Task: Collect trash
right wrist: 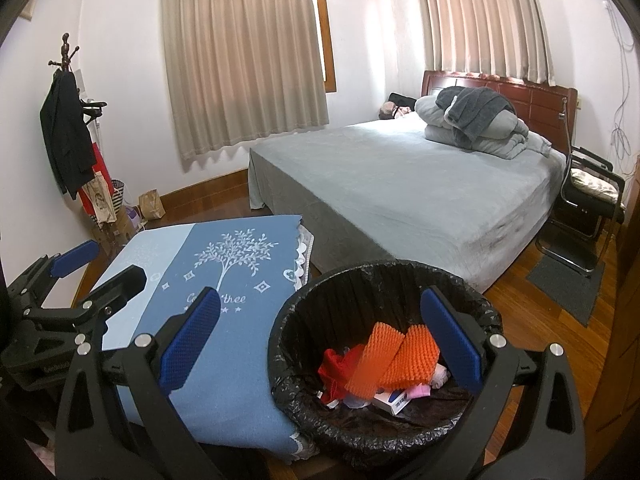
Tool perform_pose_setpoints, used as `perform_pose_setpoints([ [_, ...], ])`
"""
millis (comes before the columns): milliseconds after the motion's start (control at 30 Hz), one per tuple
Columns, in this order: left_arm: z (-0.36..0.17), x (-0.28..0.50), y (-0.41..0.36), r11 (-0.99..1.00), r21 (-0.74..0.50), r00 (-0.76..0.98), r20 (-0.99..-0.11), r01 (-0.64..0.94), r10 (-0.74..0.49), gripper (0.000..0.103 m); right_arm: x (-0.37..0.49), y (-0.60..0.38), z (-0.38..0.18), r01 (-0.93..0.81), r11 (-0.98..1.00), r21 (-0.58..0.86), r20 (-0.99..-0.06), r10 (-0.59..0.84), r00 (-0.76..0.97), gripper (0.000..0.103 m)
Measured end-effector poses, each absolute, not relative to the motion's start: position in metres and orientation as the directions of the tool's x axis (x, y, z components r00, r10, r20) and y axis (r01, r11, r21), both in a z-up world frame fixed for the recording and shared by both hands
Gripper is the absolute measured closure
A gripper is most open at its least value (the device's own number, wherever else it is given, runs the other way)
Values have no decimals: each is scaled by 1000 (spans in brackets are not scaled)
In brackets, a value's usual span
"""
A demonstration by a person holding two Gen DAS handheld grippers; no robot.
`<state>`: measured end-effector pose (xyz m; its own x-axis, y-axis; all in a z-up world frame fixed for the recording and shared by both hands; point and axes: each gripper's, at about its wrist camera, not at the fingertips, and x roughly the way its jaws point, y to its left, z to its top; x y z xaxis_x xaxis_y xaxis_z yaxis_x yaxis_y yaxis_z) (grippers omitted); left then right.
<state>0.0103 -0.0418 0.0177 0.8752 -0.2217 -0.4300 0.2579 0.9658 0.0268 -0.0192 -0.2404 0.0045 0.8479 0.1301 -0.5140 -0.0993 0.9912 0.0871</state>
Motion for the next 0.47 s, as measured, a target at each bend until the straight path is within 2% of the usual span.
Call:
perform_pose_setpoints([
  [467,19,9,-41,967,27,876,-429,255,-219,6,-19,-237,5,-103,991,91,-517,135,845,5],
])
